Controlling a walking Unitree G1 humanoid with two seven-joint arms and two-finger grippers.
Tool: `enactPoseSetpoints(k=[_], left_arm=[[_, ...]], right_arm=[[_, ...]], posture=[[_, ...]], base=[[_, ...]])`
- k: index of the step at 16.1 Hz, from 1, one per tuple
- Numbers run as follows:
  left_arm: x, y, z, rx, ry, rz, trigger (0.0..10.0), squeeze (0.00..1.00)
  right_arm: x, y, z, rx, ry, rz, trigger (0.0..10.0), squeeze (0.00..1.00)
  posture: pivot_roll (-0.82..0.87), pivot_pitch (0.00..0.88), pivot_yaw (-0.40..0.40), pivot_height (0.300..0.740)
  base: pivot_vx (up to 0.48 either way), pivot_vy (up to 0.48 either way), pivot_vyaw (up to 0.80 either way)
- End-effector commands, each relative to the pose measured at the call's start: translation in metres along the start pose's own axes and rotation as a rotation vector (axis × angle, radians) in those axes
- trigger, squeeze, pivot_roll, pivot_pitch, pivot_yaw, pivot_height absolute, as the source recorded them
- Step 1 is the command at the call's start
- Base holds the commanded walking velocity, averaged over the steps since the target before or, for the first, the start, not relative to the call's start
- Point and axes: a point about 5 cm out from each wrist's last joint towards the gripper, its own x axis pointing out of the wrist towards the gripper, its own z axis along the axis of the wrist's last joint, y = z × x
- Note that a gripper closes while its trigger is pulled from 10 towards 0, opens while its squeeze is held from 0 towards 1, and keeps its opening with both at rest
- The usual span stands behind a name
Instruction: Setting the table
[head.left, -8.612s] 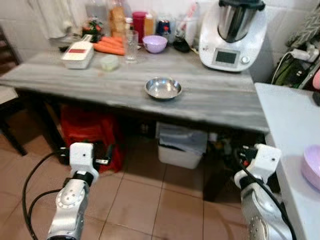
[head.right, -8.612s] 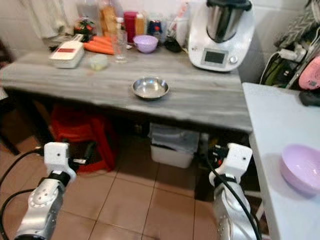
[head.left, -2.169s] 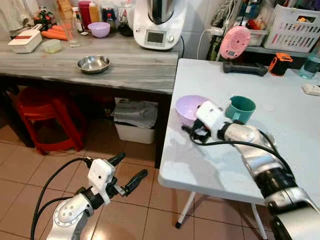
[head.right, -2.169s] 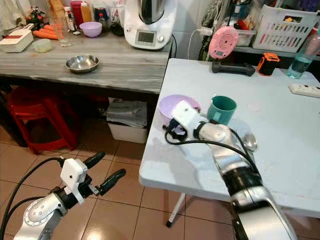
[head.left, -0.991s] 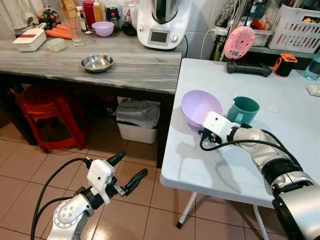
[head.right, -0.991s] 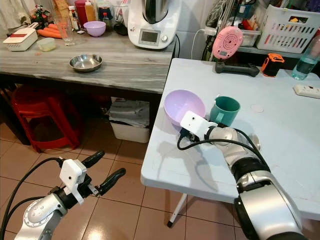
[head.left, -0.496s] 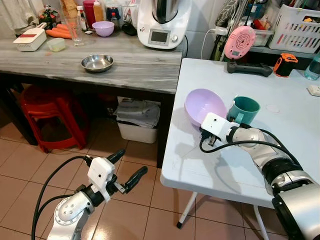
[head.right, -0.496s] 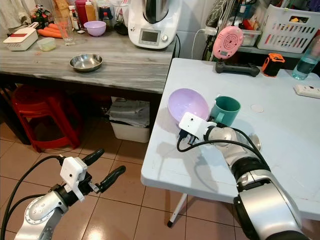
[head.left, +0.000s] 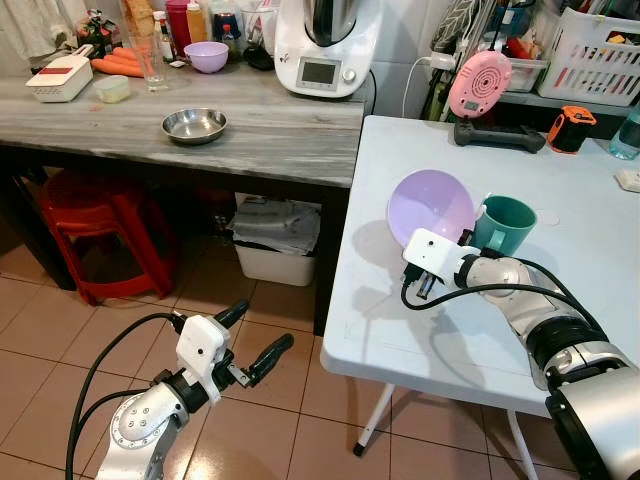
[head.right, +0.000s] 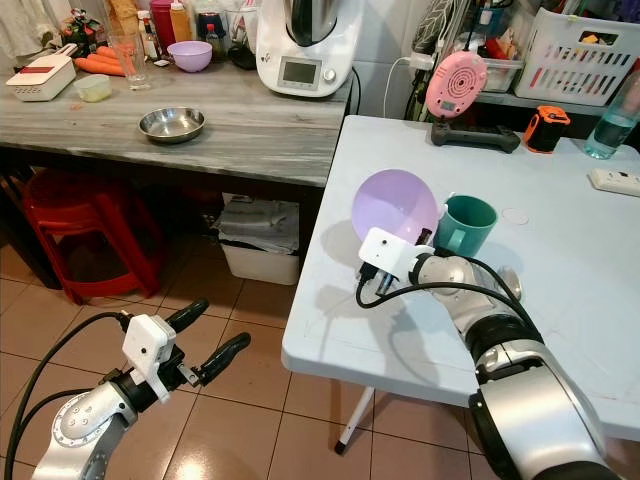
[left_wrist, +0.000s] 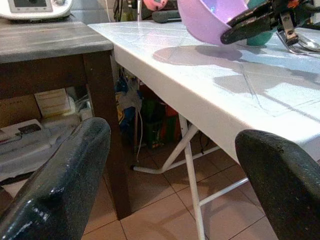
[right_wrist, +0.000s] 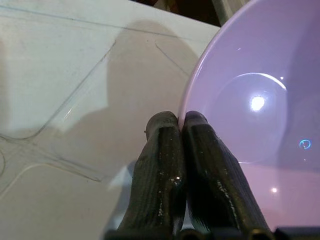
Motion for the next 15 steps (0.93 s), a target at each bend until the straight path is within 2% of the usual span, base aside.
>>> enactPoseSetpoints(k=[1, 3, 4, 7, 9, 11, 12, 13, 15], left_arm=[[0.002, 0.002, 0.001, 0.019, -0.001, -0.001, 10.0, 0.0], [0.003, 0.002, 0.0, 0.018, -0.003, 0.004, 10.0, 0.0], [0.003, 0.004, 0.0, 0.028, -0.006, 0.033, 10.0, 0.0], [0.003, 0.018, -0.001, 0.033, -0.004, 0.177, 10.0, 0.0], [0.009, 0.039, 0.01, 0.025, -0.028, 0.372, 10.0, 0.0], [0.013, 0.046, 0.016, -0.013, -0.05, 0.456, 10.0, 0.0], [0.014, 0.046, 0.017, -0.011, -0.054, 0.456, 10.0, 0.0], [0.015, 0.046, 0.018, -0.013, -0.058, 0.457, 10.0, 0.0], [0.017, 0.045, 0.02, -0.025, -0.067, 0.46, 10.0, 0.0]], right_arm=[[-0.001, -0.01, 0.006, -0.035, -0.013, -0.019, 0.0, 0.0], [0.0, -0.011, 0.01, -0.042, -0.042, -0.034, 0.0, 0.0], [0.0, -0.011, 0.015, -0.034, -0.09, -0.055, 0.0, 0.0], [-0.001, -0.01, 0.028, 0.007, -0.204, -0.095, 0.0, 0.0], [-0.007, -0.012, 0.043, 0.109, -0.363, -0.213, 0.0, 0.0], [-0.014, -0.007, 0.05, 0.186, -0.43, -0.302, 0.0, 0.0], [-0.017, -0.005, 0.051, 0.208, -0.44, -0.334, 3.7, 0.0], [-0.021, -0.001, 0.052, 0.239, -0.461, -0.379, 10.0, 0.0], [-0.031, 0.007, 0.051, 0.329, -0.493, -0.483, 10.0, 0.0]], posture=[[0.05, 0.0, -0.028, 0.74], [0.05, 0.0, -0.031, 0.74], [0.05, 0.0, -0.033, 0.74], [0.05, 0.0, -0.035, 0.74], [0.04, 0.0, -0.036, 0.74], [0.03, 0.0, -0.039, 0.74], [0.03, 0.0, -0.037, 0.74], [0.02, 0.0, -0.039, 0.74], [0.02, 0.0, -0.039, 0.74]], base=[[0.0, 0.0, 0.0], [0.0, 0.0, 0.0], [0.0, 0.0, 0.0], [0.0, 0.0, 0.0], [0.0, 0.0, 0.0], [0.0, 0.0, 0.0], [0.0, 0.0, 0.0], [0.0, 0.0, 0.0], [0.0, 0.0, 0.0]])
